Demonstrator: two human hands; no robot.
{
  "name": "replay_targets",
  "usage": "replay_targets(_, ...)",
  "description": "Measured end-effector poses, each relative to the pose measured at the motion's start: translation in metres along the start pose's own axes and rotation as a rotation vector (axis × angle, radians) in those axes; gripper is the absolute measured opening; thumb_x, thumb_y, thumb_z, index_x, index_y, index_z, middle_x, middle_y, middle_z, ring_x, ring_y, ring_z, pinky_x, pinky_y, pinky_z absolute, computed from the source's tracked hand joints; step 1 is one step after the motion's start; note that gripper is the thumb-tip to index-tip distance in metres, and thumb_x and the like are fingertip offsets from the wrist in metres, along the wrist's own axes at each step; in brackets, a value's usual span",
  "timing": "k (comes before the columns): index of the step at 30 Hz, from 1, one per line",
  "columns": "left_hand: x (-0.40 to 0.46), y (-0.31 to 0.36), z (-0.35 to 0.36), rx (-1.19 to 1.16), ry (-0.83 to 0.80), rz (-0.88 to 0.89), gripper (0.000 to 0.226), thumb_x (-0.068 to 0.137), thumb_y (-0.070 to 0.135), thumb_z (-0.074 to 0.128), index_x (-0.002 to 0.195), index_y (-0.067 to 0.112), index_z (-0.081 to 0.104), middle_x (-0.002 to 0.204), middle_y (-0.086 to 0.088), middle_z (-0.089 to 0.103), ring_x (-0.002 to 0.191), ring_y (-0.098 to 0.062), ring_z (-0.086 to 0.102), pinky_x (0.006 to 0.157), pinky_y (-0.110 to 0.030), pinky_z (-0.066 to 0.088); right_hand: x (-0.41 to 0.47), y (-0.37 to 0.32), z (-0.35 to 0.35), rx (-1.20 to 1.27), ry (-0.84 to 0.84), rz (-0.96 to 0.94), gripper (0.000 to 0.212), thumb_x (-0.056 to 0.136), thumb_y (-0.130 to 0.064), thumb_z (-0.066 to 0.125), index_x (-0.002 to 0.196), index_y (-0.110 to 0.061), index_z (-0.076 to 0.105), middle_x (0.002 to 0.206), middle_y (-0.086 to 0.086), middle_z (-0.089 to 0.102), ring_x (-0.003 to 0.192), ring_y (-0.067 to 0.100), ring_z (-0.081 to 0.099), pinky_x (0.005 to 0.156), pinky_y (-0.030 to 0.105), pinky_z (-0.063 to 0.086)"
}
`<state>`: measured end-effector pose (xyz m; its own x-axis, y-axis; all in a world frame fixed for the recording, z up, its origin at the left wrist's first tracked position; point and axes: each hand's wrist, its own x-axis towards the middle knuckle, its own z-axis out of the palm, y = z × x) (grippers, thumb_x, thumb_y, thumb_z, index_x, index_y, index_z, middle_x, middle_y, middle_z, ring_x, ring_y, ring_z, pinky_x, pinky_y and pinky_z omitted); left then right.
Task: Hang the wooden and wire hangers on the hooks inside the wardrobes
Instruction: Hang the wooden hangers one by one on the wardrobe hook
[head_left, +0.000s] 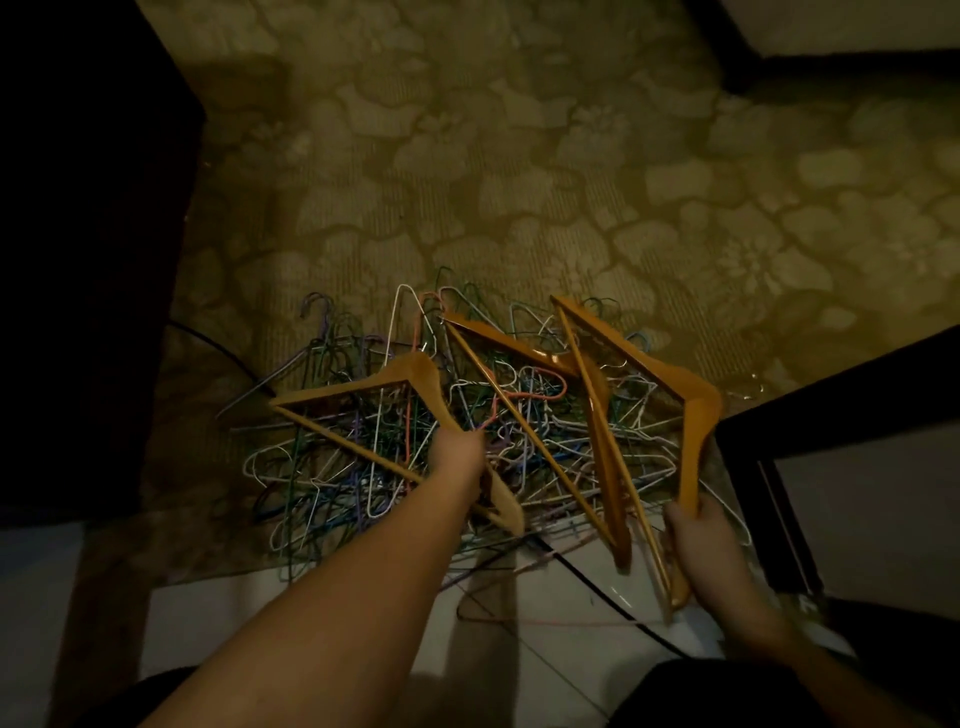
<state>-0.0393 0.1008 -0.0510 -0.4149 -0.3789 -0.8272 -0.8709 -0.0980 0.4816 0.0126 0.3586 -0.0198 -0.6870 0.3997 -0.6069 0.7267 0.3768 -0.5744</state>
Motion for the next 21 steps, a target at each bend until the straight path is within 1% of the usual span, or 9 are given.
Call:
replay_targets(2, -0.005, 0.004, -0.012, -0.040, 0.021, 0.020, 0.016, 0.096, 0.010, 0.049, 0.111, 0.009, 0.051, 0.095, -0.018, 0.062, 0.077, -0.031, 0.060, 0.070, -0.044, 0.057, 0.002, -0.024, -0.005, -0.011, -0.016, -0.047, 0.016, 0.093, -0.017, 0.053, 0.103, -0.006, 0.055, 0.076, 0.014, 0.057, 0.067, 0.028, 0.055, 0.062, 0.041, 0.048)
replay_targets(5, -0.018, 0.019, -0.028, -0.145, -0.026, 0.101, 0.014, 0.094, 0.006, 0.051, 0.107, 0.012, 0.050, 0.090, -0.017, 0.059, 0.081, -0.036, 0.066, 0.078, -0.050, 0.059, 0.000, -0.071, -0.007, -0.016, -0.060, -0.127, 0.022, 0.094, -0.024, 0.055, 0.112, -0.012, 0.054, 0.092, 0.013, 0.061, 0.080, 0.028, 0.060, 0.069, 0.042, 0.050)
replay_targets(9, -0.049, 0.048, -0.048, -0.155, -0.079, 0.271, 0.014, 0.096, 0.023, 0.059, 0.104, 0.012, 0.054, 0.084, -0.009, 0.056, 0.065, -0.021, 0.052, 0.060, -0.034, 0.047, -0.021, -0.146, 0.007, -0.012, -0.110, -0.312, 0.030, 0.095, -0.030, 0.057, 0.121, -0.016, 0.050, 0.097, 0.007, 0.063, 0.082, 0.024, 0.062, 0.066, 0.038, 0.050)
replay_targets(11, -0.064, 0.060, -0.061, -0.200, -0.086, 0.343, 0.024, 0.095, 0.034, 0.060, 0.108, 0.014, 0.056, 0.083, -0.010, 0.055, 0.064, -0.023, 0.053, 0.055, -0.030, 0.042, -0.041, -0.180, 0.023, 0.015, -0.167, -0.387, 0.031, 0.097, -0.027, 0.056, 0.125, -0.018, 0.047, 0.098, 0.005, 0.063, 0.081, 0.023, 0.065, 0.064, 0.036, 0.055)
replay_targets(13, -0.074, 0.067, -0.076, -0.264, -0.097, 0.421, 0.031, 0.094, 0.041, 0.059, 0.113, 0.017, 0.058, 0.081, -0.012, 0.058, 0.063, -0.027, 0.057, 0.052, -0.029, 0.040, -0.064, -0.205, 0.042, 0.015, -0.225, -0.469, 0.027, 0.097, -0.025, 0.056, 0.122, -0.020, 0.046, 0.096, 0.002, 0.062, 0.077, 0.018, 0.065, 0.060, 0.029, 0.055)
replay_targets(16, -0.085, 0.070, -0.091, -0.337, -0.132, 0.491, 0.023, 0.096, 0.039, 0.056, 0.107, 0.020, 0.062, 0.066, 0.003, 0.056, 0.051, -0.012, 0.046, 0.048, -0.027, 0.036, -0.096, -0.219, 0.071, 0.008, -0.293, -0.538, 0.021, 0.096, -0.023, 0.057, 0.113, -0.026, 0.045, 0.093, -0.003, 0.061, 0.070, 0.011, 0.059, 0.054, 0.022, 0.049)
replay_targets(18, -0.091, 0.073, -0.095, -0.390, -0.165, 0.495, 0.019, 0.096, 0.037, 0.057, 0.105, 0.022, 0.064, 0.068, 0.006, 0.063, 0.057, -0.011, 0.054, 0.053, -0.029, 0.043, -0.109, -0.216, 0.088, 0.009, -0.323, -0.573, 0.022, 0.094, -0.024, 0.058, 0.111, -0.029, 0.045, 0.094, -0.002, 0.064, 0.072, 0.014, 0.062, 0.061, 0.030, 0.053)
replay_targets(19, -0.092, 0.075, -0.095, -0.428, -0.190, 0.487, 0.018, 0.096, 0.035, 0.058, 0.105, 0.021, 0.064, 0.076, 0.004, 0.069, 0.066, -0.013, 0.061, 0.060, -0.032, 0.050, -0.115, -0.213, 0.093, 0.007, -0.331, -0.591, 0.022, 0.093, -0.026, 0.059, 0.111, -0.030, 0.047, 0.093, -0.002, 0.065, 0.074, 0.014, 0.064, 0.064, 0.034, 0.055)
replay_targets(21, -0.094, 0.078, -0.097, -0.525, -0.239, 0.454, 0.017, 0.097, 0.030, 0.058, 0.107, 0.017, 0.062, 0.095, -0.005, 0.074, 0.085, -0.021, 0.071, 0.077, -0.037, 0.057, -0.121, -0.207, 0.102, -0.003, -0.347, -0.624, 0.024, 0.093, -0.029, 0.060, 0.115, -0.030, 0.050, 0.091, -0.004, 0.067, 0.072, 0.011, 0.064, 0.062, 0.032, 0.051)
